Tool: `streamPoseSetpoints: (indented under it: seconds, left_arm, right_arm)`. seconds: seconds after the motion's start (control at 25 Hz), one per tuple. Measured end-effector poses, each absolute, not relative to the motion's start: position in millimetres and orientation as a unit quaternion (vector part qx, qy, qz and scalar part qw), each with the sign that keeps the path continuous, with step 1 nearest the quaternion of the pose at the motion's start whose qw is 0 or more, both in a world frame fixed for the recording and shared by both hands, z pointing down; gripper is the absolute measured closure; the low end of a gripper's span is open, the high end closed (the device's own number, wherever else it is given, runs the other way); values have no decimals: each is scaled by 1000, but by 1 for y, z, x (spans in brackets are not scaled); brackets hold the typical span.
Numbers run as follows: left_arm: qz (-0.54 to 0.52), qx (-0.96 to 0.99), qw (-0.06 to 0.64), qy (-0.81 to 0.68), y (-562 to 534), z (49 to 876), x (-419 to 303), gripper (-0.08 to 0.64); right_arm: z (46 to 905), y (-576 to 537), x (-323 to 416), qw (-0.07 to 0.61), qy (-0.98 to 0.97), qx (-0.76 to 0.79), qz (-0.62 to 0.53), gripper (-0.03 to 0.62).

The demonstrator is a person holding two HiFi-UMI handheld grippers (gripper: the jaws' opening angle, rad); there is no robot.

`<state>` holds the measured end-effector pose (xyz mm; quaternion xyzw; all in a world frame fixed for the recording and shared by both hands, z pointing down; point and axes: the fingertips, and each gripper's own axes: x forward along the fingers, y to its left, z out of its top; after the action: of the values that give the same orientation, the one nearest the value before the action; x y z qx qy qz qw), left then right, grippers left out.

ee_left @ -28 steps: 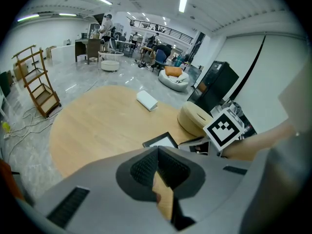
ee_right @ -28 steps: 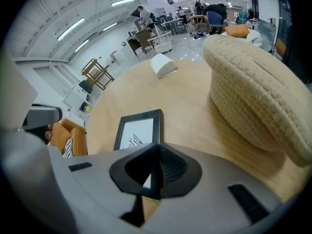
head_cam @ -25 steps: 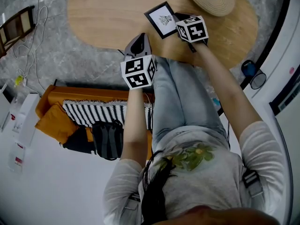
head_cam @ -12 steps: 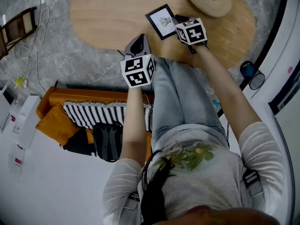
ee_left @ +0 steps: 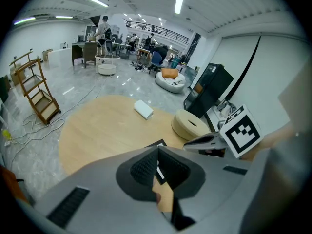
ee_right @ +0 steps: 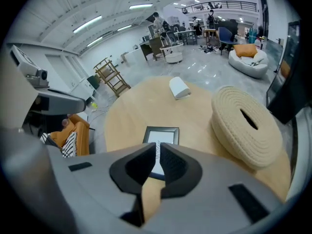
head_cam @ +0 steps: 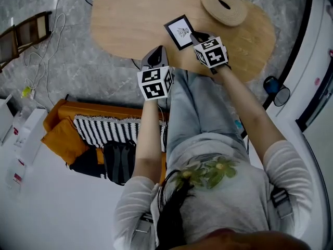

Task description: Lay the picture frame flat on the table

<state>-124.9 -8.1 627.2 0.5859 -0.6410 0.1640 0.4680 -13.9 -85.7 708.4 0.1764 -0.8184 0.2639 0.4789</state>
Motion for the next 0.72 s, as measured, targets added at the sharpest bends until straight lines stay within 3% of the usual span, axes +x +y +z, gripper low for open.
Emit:
streamPoseSetpoints:
  seconds: [0.08, 0.72]
  left_arm:
    - [166, 587, 465, -641, -9, 621, -126, 543]
    - [149, 617, 477, -608, -10, 585, -102, 543]
  right_arm:
    - [697, -82, -14, 479, -820, 171, 261, 583]
    - [612, -64, -16, 404, -854, 159, 286, 584]
